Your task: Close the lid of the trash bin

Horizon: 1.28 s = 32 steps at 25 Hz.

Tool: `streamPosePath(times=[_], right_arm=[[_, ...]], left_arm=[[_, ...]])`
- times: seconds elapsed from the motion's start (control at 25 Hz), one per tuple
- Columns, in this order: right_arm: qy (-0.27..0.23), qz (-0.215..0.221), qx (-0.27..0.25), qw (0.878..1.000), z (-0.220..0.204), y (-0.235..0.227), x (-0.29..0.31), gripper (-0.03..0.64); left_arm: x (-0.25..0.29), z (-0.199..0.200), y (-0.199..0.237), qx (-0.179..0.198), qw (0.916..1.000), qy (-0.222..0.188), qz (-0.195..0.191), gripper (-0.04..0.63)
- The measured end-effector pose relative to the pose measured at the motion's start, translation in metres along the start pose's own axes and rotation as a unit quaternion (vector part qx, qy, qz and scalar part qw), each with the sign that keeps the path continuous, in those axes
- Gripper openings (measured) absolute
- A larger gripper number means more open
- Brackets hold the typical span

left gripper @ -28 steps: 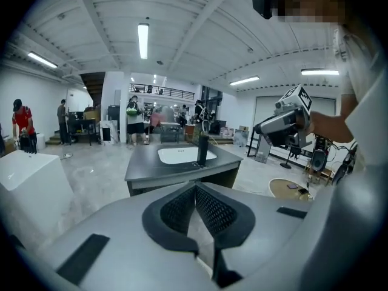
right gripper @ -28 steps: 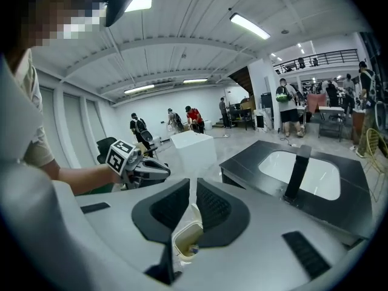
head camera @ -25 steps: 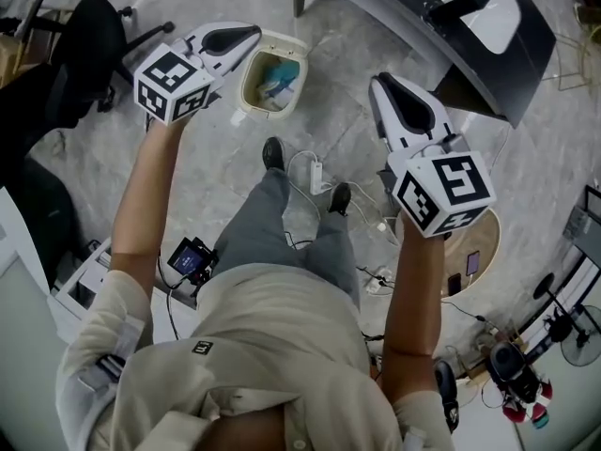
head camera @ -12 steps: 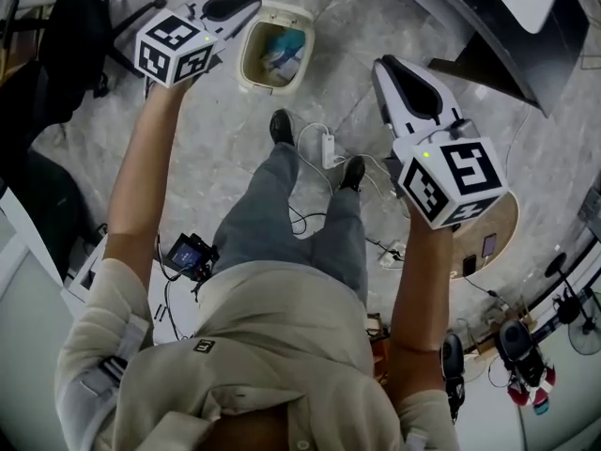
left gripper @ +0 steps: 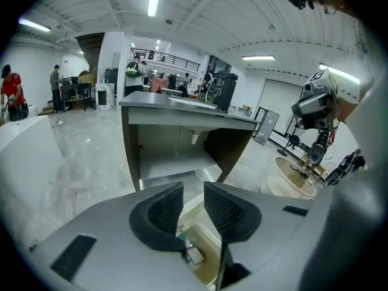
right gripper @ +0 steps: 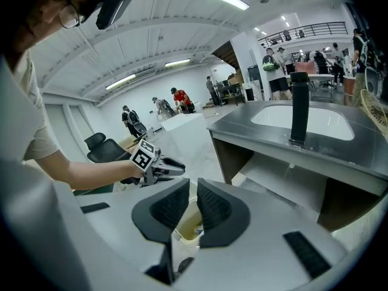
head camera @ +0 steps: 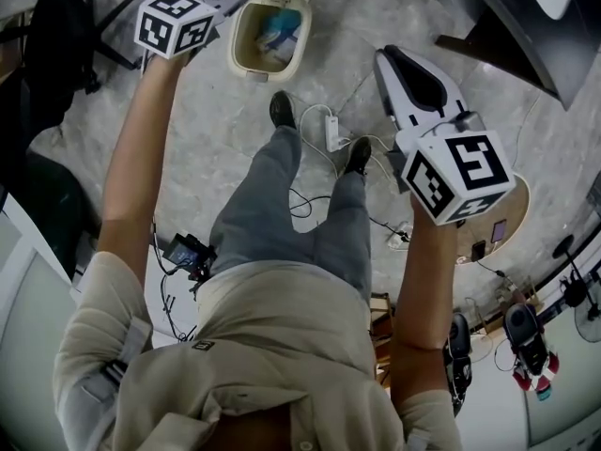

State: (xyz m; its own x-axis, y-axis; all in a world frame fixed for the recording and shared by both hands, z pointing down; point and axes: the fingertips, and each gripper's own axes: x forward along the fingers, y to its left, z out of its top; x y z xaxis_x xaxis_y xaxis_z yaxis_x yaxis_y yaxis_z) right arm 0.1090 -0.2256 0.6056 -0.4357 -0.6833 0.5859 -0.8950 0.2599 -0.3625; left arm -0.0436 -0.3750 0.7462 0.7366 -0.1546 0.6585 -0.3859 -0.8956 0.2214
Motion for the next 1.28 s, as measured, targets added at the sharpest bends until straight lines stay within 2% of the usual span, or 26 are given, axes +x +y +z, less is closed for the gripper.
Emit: streamPosePath(times=[0.32,0.52,0.72,1.28], right_arm=[[0.019,-0.008,0.016,1.000,-0.029,-0.014,0.010,0.028],[0.028,-0.011,0.023,0.999,-0.041,-0.023,0.016,0.028],[0.033,-0.010,0.026,0.999,-0.046,-0.020,0.022,0.028],[0.047,0.007,0.022,0.999,-0.054,-0.010,0.037,0.028]], left_arm=[[0.035,-0.032,0.016,-0.012,0.9996,0.026,0.004,0.173],[0.049,-0.048,0.028,-0.025,0.9989,0.038,0.013,0.166],[0.049,-0.049,0.032,-0.037,0.9989,0.026,0.013,0.158],[0.029,-0.083,0.002,-0.045,0.9983,0.037,-0.004,0.144]])
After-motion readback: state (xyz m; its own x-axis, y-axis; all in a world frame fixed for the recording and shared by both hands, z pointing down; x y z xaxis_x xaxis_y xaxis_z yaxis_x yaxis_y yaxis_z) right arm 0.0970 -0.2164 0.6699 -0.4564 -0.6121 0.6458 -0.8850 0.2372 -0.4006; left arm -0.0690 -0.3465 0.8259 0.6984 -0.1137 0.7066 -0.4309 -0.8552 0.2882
